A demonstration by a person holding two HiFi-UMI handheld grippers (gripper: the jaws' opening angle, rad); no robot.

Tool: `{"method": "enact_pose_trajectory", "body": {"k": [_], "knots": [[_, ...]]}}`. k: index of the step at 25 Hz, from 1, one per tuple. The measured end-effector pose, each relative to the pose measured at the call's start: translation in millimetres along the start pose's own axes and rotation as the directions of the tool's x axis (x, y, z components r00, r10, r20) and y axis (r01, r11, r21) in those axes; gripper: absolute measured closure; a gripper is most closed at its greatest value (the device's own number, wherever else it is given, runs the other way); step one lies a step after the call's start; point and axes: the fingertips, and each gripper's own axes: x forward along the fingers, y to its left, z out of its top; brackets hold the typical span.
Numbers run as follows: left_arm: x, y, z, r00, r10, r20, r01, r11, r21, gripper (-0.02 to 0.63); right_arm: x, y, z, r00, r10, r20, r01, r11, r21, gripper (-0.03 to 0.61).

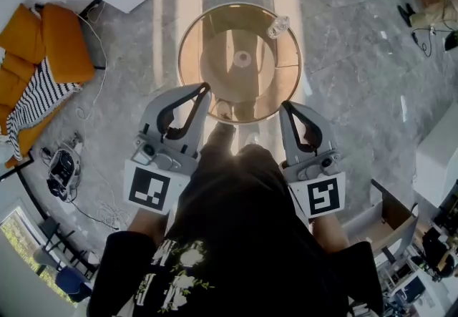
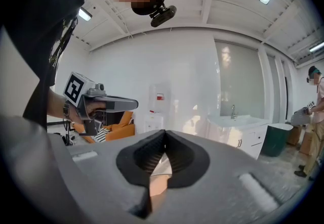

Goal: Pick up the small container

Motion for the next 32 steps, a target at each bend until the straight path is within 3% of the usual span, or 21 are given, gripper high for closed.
{"method": "enact_pose_trajectory", "body": {"k": [5, 17, 18, 19, 25, 32], "knots": [[24.2, 16.2, -22.0, 0.999, -0.042, -0.008, 0.041, 0.997, -0.067, 0.605, 20.5, -10.1, -16.2, 0.999, -0.048, -0.010, 0.048, 0.999, -0.004, 0.581], [91.3, 2.1, -88.0, 0.993, -0.071, -0.091, 0.059, 0.990, -0.128, 0.606, 57.1, -60.8, -85.6, 1.000, 0.017, -0.022, -0.017, 1.000, 0.000, 0.578], [94.6, 3.1, -96.1, 0.993, -0.066, -0.102, 0.052, 0.990, -0.132, 0.606, 63.0, -64.9, -94.3, 0.999, 0.021, -0.025, -0.021, 1.000, 0.013, 0.495], [97.8, 4.3, -104.5, 0.992, -0.062, -0.112, 0.046, 0.990, -0.136, 0.606, 68.8, -68.6, -103.6, 0.999, 0.024, -0.031, -0.023, 0.999, 0.027, 0.454], [114.9, 9.0, -159.2, 0.987, -0.042, -0.154, 0.018, 0.988, -0.156, 0.606, 95.2, -75.9, -159.3, 0.997, 0.040, -0.062, -0.037, 0.999, 0.040, 0.454], [128.8, 11.3, -214.0, 0.992, -0.006, -0.127, -0.022, 0.976, -0.218, 0.606, 119.0, -60.2, -236.9, 0.985, 0.124, -0.117, -0.122, 0.992, 0.029, 0.439]]}}
